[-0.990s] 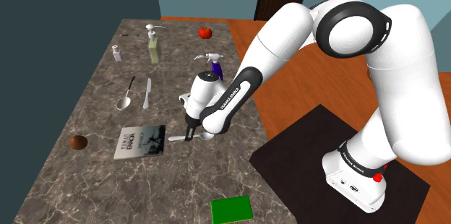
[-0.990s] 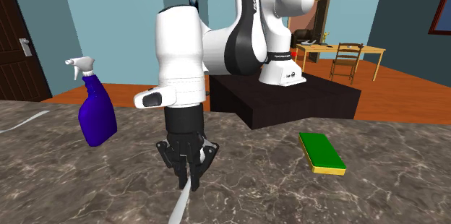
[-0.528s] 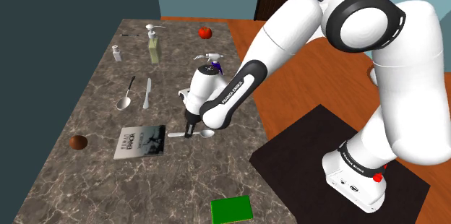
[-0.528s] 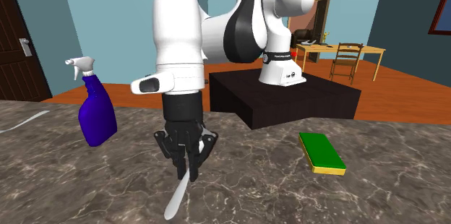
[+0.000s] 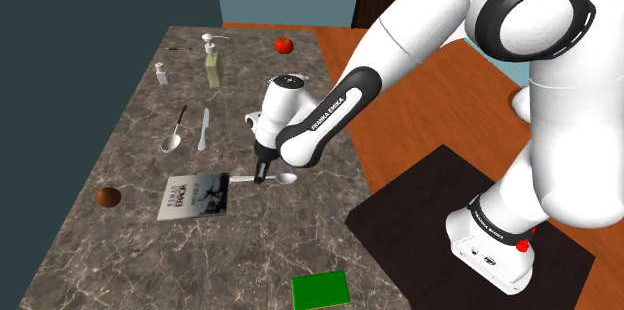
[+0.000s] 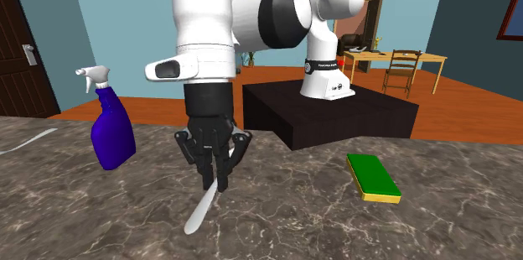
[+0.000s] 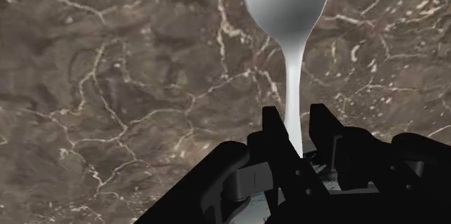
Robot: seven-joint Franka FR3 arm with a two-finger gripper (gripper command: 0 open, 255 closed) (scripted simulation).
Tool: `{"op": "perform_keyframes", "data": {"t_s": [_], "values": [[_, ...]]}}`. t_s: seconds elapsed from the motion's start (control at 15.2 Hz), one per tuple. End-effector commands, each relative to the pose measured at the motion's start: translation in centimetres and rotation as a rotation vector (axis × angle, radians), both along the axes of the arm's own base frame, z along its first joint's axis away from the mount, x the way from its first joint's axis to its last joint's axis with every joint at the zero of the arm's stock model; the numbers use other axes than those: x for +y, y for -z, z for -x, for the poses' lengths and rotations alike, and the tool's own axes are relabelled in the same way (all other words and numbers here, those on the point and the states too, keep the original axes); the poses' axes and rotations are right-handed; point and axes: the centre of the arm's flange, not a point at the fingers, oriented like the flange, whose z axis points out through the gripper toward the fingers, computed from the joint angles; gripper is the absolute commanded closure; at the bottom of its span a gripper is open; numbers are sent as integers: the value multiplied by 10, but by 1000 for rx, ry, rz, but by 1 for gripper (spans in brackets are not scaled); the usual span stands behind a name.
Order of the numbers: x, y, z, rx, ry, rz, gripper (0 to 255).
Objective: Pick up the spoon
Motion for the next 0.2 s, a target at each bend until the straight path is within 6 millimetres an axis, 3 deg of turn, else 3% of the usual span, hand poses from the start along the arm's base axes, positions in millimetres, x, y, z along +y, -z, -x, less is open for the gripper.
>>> {"op": "perform_keyframes", "data": {"t_s": [0.0,0.13], "values": [[0,-12,1,0,0,0,255],[0,-13,1,0,0,0,255]]}}
